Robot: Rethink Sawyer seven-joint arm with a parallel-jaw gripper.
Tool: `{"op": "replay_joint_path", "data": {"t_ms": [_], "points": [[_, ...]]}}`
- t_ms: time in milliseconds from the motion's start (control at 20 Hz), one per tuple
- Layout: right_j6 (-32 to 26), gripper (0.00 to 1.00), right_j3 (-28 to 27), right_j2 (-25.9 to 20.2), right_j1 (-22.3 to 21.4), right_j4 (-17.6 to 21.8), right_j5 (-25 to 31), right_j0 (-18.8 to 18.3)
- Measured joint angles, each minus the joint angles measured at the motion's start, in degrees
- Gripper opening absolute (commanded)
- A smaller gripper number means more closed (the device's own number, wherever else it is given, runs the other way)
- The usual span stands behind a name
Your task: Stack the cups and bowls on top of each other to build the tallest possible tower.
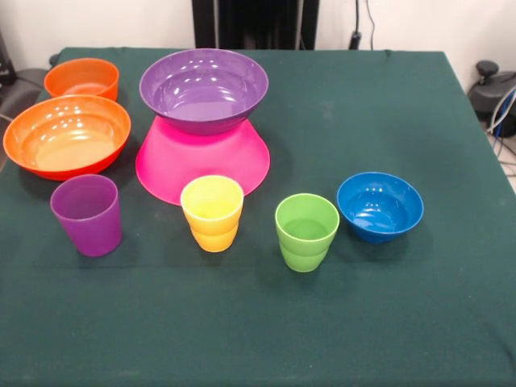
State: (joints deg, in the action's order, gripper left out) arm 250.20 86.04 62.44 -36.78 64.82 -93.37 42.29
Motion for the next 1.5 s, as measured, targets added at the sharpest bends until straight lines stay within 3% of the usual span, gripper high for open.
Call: {"op": "replay_joint_path", "data": {"t_ms": [500, 900, 1500], "points": [[3.57, 0.0, 5.83, 2.81, 6.54, 2.88, -4.36, -4.52], [4.64, 0.0, 8.13, -1.22, 7.12, 6.3, -4.36, -9.05], [4.64, 0.0, 8.1, -5.99, 8.04, 6.5, -4.33, -12.66]]}}
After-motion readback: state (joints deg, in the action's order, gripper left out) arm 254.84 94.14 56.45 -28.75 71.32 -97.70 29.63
